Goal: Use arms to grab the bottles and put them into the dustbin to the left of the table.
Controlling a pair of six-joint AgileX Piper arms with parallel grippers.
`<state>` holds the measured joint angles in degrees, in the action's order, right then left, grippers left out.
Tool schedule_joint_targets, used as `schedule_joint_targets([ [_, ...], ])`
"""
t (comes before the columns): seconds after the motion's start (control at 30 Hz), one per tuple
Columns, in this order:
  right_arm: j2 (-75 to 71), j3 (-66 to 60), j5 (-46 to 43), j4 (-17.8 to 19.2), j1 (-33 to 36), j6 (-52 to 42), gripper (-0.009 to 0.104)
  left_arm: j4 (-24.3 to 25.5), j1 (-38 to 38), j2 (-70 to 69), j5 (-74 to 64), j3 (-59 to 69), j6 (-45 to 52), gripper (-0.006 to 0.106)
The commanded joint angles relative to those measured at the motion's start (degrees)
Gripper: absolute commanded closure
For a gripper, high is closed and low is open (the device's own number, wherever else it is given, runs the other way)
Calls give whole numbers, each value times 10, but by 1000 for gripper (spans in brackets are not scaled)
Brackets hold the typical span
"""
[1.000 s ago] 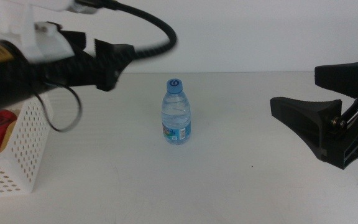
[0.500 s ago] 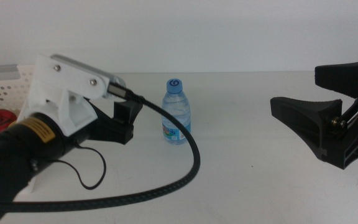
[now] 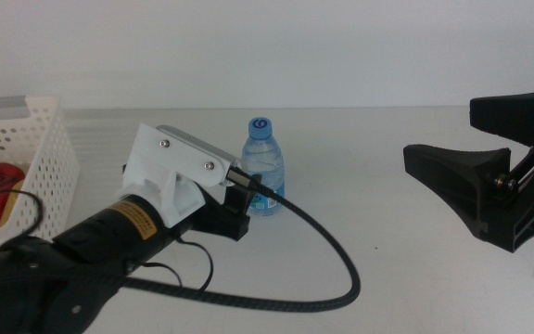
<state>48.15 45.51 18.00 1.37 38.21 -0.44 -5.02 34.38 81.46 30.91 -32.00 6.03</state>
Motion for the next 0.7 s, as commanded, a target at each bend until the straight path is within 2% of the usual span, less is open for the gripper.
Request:
schedule_joint_targets([
  [0.0, -4, 14, -40, 4, -2, -2, 24, 11, 1, 6, 101, -15, -33, 10],
  [0.17, -4, 14, -40, 4, -2, -2, 24, 18, 1, 55, 135, -24, -66, 10],
  [0.5, -4, 14, -40, 4, -2, -2, 24, 23, -13, 120, 194, -64, -60, 10],
  [0.67, -4, 14, -40, 4, -2, -2, 24, 55, -35, 137, 194, -82, -91, 10],
])
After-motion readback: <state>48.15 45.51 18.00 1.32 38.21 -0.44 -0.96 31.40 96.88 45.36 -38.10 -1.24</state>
